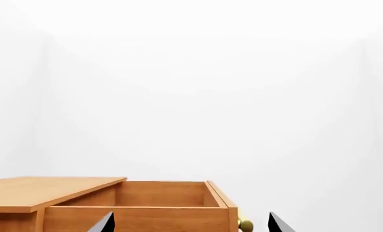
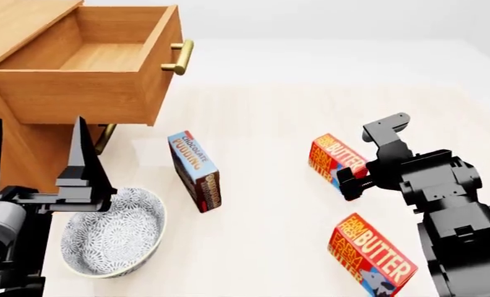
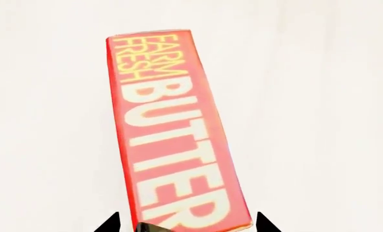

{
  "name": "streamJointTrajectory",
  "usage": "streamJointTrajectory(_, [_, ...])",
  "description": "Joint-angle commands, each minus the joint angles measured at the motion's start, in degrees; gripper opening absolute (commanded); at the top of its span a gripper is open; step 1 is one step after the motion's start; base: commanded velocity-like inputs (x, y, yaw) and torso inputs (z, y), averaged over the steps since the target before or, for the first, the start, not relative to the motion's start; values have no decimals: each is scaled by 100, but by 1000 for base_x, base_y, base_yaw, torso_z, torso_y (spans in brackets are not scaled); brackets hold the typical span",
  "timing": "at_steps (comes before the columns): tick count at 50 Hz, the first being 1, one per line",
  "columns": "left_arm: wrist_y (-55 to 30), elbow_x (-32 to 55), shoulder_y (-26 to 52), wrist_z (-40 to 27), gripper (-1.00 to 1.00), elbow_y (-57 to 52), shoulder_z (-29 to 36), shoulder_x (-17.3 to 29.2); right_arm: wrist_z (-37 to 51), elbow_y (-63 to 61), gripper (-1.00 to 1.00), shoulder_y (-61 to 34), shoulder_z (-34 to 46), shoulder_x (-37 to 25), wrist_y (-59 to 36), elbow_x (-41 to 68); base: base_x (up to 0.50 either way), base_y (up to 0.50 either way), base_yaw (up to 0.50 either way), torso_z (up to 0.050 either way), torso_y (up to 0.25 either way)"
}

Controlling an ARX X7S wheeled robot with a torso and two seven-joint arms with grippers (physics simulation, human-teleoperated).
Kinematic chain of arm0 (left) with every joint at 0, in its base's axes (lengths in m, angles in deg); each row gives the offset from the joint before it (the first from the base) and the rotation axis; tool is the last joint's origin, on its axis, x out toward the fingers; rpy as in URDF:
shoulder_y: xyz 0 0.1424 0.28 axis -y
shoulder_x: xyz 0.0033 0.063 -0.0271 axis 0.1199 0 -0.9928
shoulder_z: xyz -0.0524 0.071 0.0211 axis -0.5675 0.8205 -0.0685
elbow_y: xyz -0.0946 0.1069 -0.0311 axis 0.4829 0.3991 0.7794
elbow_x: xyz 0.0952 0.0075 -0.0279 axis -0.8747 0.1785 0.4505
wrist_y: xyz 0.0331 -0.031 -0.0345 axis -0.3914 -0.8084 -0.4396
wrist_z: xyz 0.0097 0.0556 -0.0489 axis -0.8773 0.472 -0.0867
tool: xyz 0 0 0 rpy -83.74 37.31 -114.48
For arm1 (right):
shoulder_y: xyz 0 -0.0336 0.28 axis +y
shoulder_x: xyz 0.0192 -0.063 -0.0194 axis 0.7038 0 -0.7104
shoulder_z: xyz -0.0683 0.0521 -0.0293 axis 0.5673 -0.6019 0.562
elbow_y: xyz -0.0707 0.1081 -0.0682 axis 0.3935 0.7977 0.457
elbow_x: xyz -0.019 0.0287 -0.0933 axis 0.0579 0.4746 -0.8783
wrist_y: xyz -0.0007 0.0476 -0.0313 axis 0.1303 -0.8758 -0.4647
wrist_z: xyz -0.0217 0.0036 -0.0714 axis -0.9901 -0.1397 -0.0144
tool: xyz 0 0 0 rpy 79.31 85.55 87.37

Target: Put the butter at the front in the top drawer of the cabinet and close it.

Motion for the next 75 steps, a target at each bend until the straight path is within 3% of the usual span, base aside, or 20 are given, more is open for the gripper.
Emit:
streamJointTrajectory(1, [36, -26, -41, 5, 100, 19, -20, -7, -18, 2, 100, -5, -99, 13, 7, -120, 0, 0, 0, 7, -66])
streamJointTrajectory(29, [-69, 84, 2, -23, 100, -257, -86, 75, 30, 4, 100, -291, -136, -24, -90, -373, 0, 0, 0, 1, -7])
streamJointTrajectory(65, [-292, 167, 39, -11, 100, -350, -83, 68, -224, 12, 100, 57, -485, 110, -2, -428, 0, 0, 0, 0, 0])
streamJointTrajectory(66, [-298, 168, 36, -15, 100, -358, -83, 74, -209, 12, -100, 63, -528, 99, 39, -410, 0, 0, 0, 0, 0])
streamJointTrajectory(75, [-318, 163, 7, -45, 100, -407, -94, 96, -304, 12, -100, 107, -634, 14, 318, -440, 0, 0, 0, 0, 0])
